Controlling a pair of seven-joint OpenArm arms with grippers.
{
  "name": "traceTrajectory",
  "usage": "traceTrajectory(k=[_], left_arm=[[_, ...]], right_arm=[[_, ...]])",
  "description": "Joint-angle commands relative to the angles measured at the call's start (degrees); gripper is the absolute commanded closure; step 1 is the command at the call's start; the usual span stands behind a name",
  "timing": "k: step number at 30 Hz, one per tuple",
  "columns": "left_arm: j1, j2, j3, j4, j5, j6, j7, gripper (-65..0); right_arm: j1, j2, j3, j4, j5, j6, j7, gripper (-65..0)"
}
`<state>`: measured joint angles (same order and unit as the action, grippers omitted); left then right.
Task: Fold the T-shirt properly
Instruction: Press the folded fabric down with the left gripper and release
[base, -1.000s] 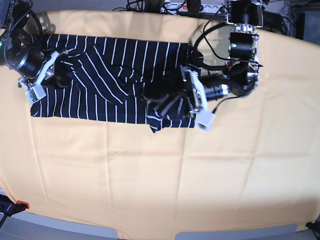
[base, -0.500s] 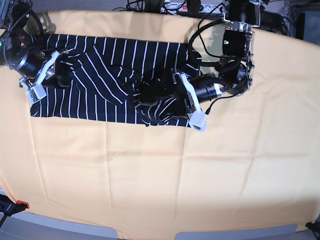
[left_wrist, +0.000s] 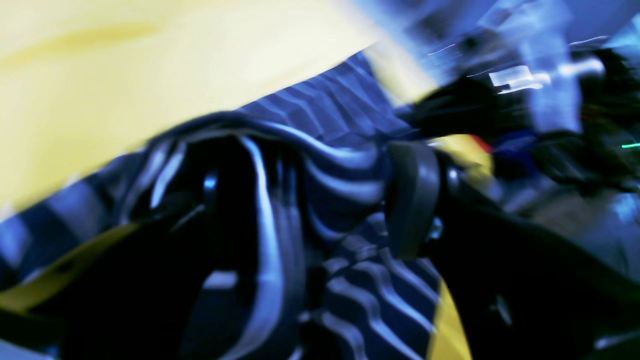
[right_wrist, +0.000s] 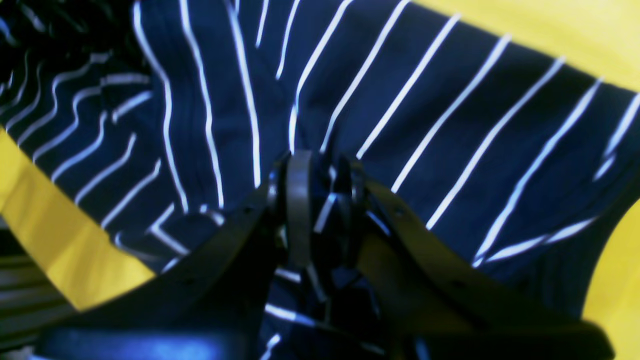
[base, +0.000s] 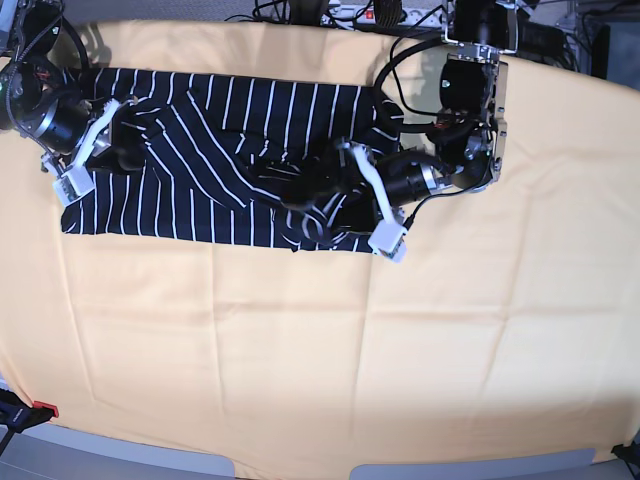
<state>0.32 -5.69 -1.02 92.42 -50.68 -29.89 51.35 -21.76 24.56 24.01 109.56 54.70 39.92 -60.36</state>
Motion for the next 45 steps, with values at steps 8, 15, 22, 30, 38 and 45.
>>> traceTrajectory(k=[8,15,22,30,38,45], left_arm=[[-0.8,-0.4,-0.3,1.7,-1.5,-5.1,4.1,-40.5],[-1.3,-0.3,-0.6,2.5,-0.9,-8.5,4.4,-40.5],[-1.2,-0.3,-0.5,6.2,-11.9,-10.1,4.9,-40.5],[-1.0,1.9,-0.5,6.1,-8.3,-10.1,1.7,-40.5],[-0.9,2.7,0.2,6.1,-9.1,-10.1,1.8,-40.0],[-1.0,2.7,0.2,6.1,-1.9,-10.1,1.6,0.0]], right_arm=[[0.8,0.9,0.4,1.0,2.5,0.1,1.2,-12.4],[0.7,0.9,0.4,1.0,2.4,0.1,1.1,-12.4],[0.6,0.9,0.4,1.0,2.4,0.1,1.1,-12.4],[0.7,0.9,0.4,1.0,3.1,0.1,0.8,-12.4],[0.6,0.9,0.4,1.0,4.5,0.1,-0.5,-12.4],[0.7,0.9,0.4,1.0,5.0,0.1,-0.8,-12.4]])
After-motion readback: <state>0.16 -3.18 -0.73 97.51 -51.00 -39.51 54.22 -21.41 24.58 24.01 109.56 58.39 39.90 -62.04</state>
